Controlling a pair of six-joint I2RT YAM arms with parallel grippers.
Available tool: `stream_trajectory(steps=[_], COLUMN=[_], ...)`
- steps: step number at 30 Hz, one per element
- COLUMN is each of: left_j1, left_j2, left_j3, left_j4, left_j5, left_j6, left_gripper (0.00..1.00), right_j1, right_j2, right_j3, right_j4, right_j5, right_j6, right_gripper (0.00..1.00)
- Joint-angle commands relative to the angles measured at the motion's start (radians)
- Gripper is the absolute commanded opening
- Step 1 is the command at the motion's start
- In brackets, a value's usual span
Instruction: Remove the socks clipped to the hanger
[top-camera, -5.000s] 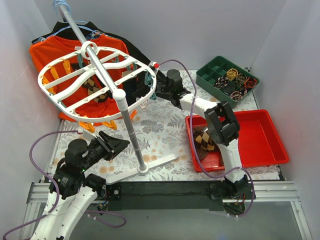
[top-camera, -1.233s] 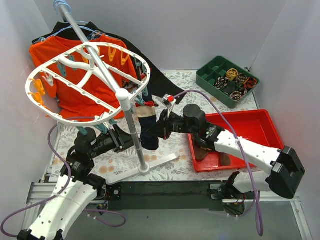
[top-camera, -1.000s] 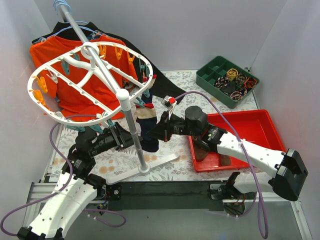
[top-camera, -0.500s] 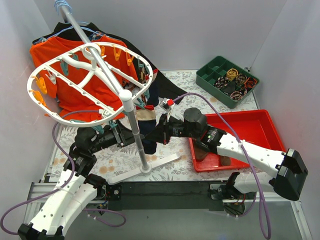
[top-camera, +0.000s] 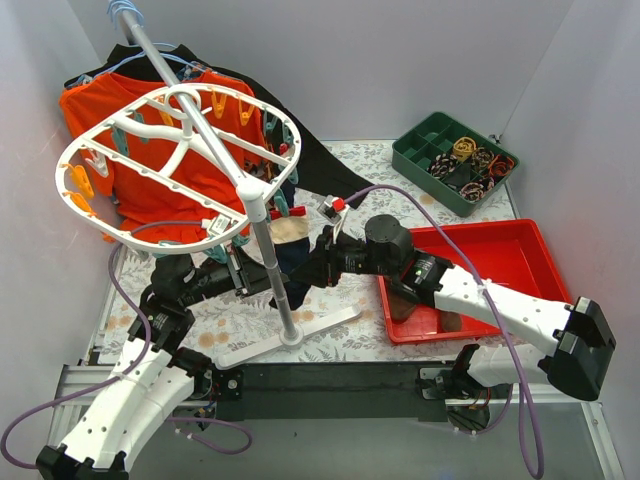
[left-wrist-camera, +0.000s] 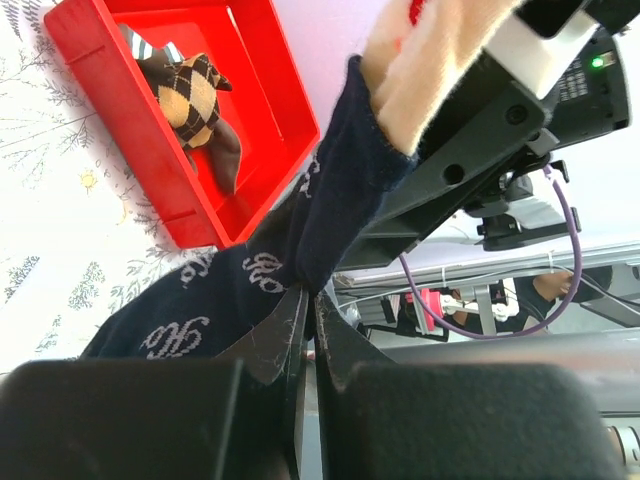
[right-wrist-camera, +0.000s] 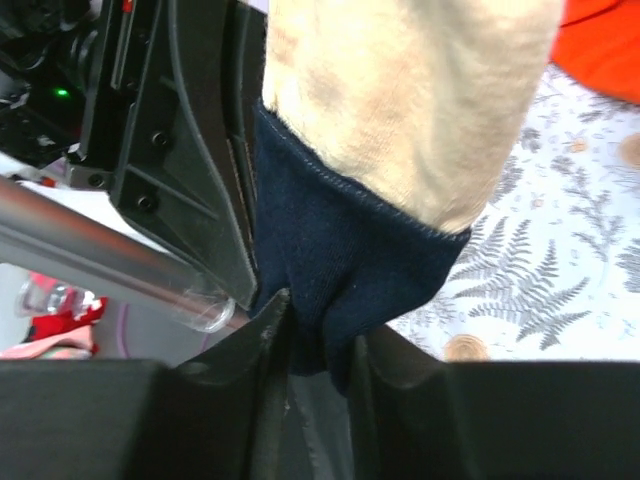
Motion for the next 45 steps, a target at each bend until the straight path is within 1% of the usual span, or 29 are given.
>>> stream_trajectory(steps=[1,3,6,7,10,16,20,21,23,24,26,27,29,33,39,45], left_j1=[-0.008,-0.008,-0.008,-0.008,-0.010,-0.008,-0.008,-0.008,-0.008,-0.008,-0.008,-0.008,-0.008,-0.008,-0.008,-0.008], left_j2=[-0.003,-0.001,0.004,0.004,0.008,0.025,0.040,0.042,0.048,0.051,0.060,0.063,0.074,0.088,0.102,0.103], left_j3=[0.001,0.006,0.015,0.017,0.026,0.037,0.047,0.049,0.050,0.050,0.060,0.063,0.070,0.086,0.090,0.095], left_j4=[-0.010,-0.016,-0.028,-0.031,-0.045,-0.049,-0.065,-0.063,-0.066,-0.066,-0.068,-0.068,-0.071,-0.076,-0.076,-0.077], left_j5=[0.047,0.047,0.047,0.047,0.050,0.064,0.068,0.070,0.076,0.082,0.085,0.087,0.091,0.096,0.096,0.102], left_j6=[0.011,0.017,0.028,0.033,0.042,0.049,0.060,0.062,0.062,0.063,0.063,0.065,0.069,0.077,0.080,0.080], left_gripper=[0.00,0.00,0.00,0.00,0.00,0.00,0.00,0.00,0.00,0.00,0.00,0.00,0.00,0.00,0.00,0.00], right_j1=[0.005,0.005,0.005,0.003,0.005,0.003,-0.020,-0.049,-0.079,-0.109,-0.133,-0.153,-0.173,-0.189,-0.190,-0.195], right_j2=[-0.010,-0.003,0.007,0.008,0.016,0.054,0.094,0.105,0.129,0.135,0.139,0.140,0.149,0.157,0.182,0.211], right_j3=[0.117,0.171,0.231,0.245,0.306,0.398,0.490,0.504,0.528,0.539,0.536,0.532,0.526,0.515,0.515,0.513], right_j4=[-0.105,-0.154,-0.231,-0.255,-0.285,-0.283,-0.282,-0.282,-0.274,-0.266,-0.221,-0.216,-0.150,-0.089,-0.043,-0.001], right_j5=[0.109,0.158,0.222,0.241,0.302,0.298,0.258,0.191,0.131,0.074,0.002,-0.074,-0.156,-0.303,-0.385,-0.400], right_j6=[-0.099,-0.154,-0.219,-0.232,-0.308,-0.473,-0.501,-0.496,-0.467,-0.458,-0.444,-0.438,-0.424,-0.406,-0.392,-0.374], right_gripper=[0.37,0.41,0.50,0.58,0.69,0.81,0.82,0.82,0.82,0.82,0.82,0.83,0.83,0.84,0.85,0.86])
